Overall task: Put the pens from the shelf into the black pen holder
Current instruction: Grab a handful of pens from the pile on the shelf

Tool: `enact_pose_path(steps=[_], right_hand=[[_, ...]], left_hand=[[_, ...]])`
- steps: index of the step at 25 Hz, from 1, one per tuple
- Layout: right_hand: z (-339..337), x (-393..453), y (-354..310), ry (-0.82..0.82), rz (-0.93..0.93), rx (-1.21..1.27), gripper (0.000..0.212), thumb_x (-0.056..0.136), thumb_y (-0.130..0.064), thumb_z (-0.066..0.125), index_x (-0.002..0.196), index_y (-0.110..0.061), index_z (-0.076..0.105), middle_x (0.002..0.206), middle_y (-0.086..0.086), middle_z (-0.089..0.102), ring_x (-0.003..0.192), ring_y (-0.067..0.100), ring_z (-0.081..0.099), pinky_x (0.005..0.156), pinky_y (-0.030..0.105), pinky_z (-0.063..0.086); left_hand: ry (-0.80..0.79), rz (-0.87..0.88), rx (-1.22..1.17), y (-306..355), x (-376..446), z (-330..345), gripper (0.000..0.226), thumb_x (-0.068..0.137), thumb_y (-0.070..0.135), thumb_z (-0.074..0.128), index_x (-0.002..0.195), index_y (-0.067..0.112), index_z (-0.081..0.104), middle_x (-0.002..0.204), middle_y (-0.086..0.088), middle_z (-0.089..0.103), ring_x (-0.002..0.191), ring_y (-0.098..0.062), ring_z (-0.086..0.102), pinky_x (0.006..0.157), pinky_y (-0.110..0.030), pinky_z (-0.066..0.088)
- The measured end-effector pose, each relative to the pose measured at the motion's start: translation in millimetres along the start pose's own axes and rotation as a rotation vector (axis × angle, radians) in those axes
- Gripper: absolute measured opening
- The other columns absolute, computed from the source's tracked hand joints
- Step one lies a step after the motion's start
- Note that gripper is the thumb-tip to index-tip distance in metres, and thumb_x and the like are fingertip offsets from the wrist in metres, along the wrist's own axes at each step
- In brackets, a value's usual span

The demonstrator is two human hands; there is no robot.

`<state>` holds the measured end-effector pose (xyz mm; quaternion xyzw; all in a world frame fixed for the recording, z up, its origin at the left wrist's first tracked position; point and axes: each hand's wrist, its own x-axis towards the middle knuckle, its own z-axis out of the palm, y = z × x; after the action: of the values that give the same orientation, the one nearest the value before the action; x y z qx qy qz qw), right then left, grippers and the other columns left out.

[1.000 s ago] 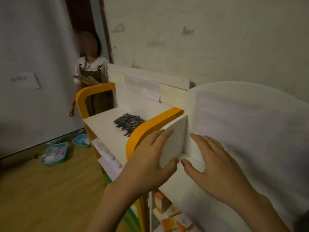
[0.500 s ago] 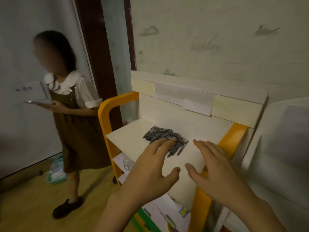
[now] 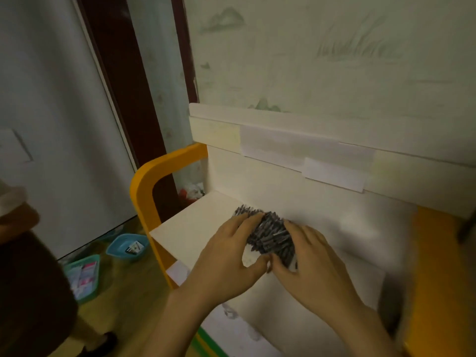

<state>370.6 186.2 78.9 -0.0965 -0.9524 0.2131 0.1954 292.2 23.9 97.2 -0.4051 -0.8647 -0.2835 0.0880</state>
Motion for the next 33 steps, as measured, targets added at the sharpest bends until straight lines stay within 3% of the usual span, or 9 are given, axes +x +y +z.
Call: enact_pose_path(steps=[4,8,13,15,18,22,28,33], right_hand=[[36,42,10,-0.058,0.110,-0.005,0.071,0.082,-0.064,0.041,0.145,-0.032,0.029,0.139,-0.012,0.043,0.129,0.011,0.037,0.101,0.031,0.043],[61,71,23,-0.111,0.217,-0.073,0.074,0.084,-0.066,0.041,0.146,-0.029,0.028,0.142,-0.009,0.041,0.130,0.014,0.037,0.104,0.031,0.041],[95,105,35,-0.129,0.349,-0.144,0.072,0.085,-0.065,0.040,0.146,-0.030,0.026,0.144,-0.009,0.038,0.131,0.014,0.035,0.106,0.032,0.038],[108,116,38,-0.147,0.416,-0.155,0.073,0.087,-0.066,0.039,0.148,-0.030,0.022,0.150,-0.009,0.031,0.138,0.015,0.027,0.113,0.033,0.030],[121,128,43,-0.182,0.509,-0.186,0.075,0.089,-0.067,0.036,0.151,-0.032,0.014,0.159,-0.008,0.015,0.146,0.018,0.012,0.119,0.036,0.017],[131,137,47,-0.176,0.565,-0.224,0.074,0.090,-0.066,0.035,0.152,-0.034,0.011,0.159,-0.009,0.014,0.147,0.017,0.009,0.120,0.033,0.012],[135,145,52,-0.171,0.600,-0.252,0.073,0.089,-0.067,0.033,0.151,-0.033,0.015,0.157,-0.008,0.019,0.145,0.018,0.014,0.120,0.033,0.014],[136,155,53,-0.146,0.582,-0.253,0.067,0.087,-0.064,0.036,0.146,-0.032,0.030,0.149,-0.008,0.033,0.139,0.019,0.026,0.116,0.034,0.022]], left_hand=[[-0.064,0.023,-0.017,-53,48,15,0.070,0.089,0.047,0.057,0.148,0.040,0.020,0.146,0.024,0.026,0.130,0.012,0.015,0.092,0.010,0.002],[-0.136,0.020,-0.111,-94,82,40,0.069,0.088,0.042,0.060,0.148,0.037,0.025,0.149,0.017,0.030,0.136,0.001,0.027,0.111,-0.010,0.021],[-0.215,0.052,-0.167,-149,130,81,0.068,0.088,0.043,0.058,0.148,0.033,0.027,0.149,0.016,0.032,0.136,-0.003,0.029,0.112,-0.019,0.027],[-0.274,0.037,-0.171,-169,145,101,0.068,0.089,0.044,0.057,0.149,0.031,0.026,0.149,0.013,0.033,0.136,-0.007,0.031,0.112,-0.023,0.030],[-0.335,-0.013,-0.128,-187,161,128,0.065,0.091,0.048,0.053,0.148,0.028,0.027,0.146,0.006,0.038,0.131,-0.013,0.037,0.107,-0.028,0.038],[-0.423,-0.215,-0.052,-197,177,158,0.080,0.085,0.064,0.052,0.145,0.017,0.028,0.140,-0.005,0.038,0.128,-0.022,0.038,0.102,-0.035,0.042],[-0.524,-0.285,-0.097,-195,196,173,0.053,0.082,0.050,0.064,0.112,0.010,0.046,0.114,-0.009,0.045,0.092,-0.018,0.048,0.074,-0.030,0.050],[-0.618,-0.240,-0.001,-192,210,174,0.057,0.083,0.045,0.066,0.117,0.005,0.047,0.119,-0.015,0.049,0.101,-0.027,0.056,0.080,-0.035,0.051]])
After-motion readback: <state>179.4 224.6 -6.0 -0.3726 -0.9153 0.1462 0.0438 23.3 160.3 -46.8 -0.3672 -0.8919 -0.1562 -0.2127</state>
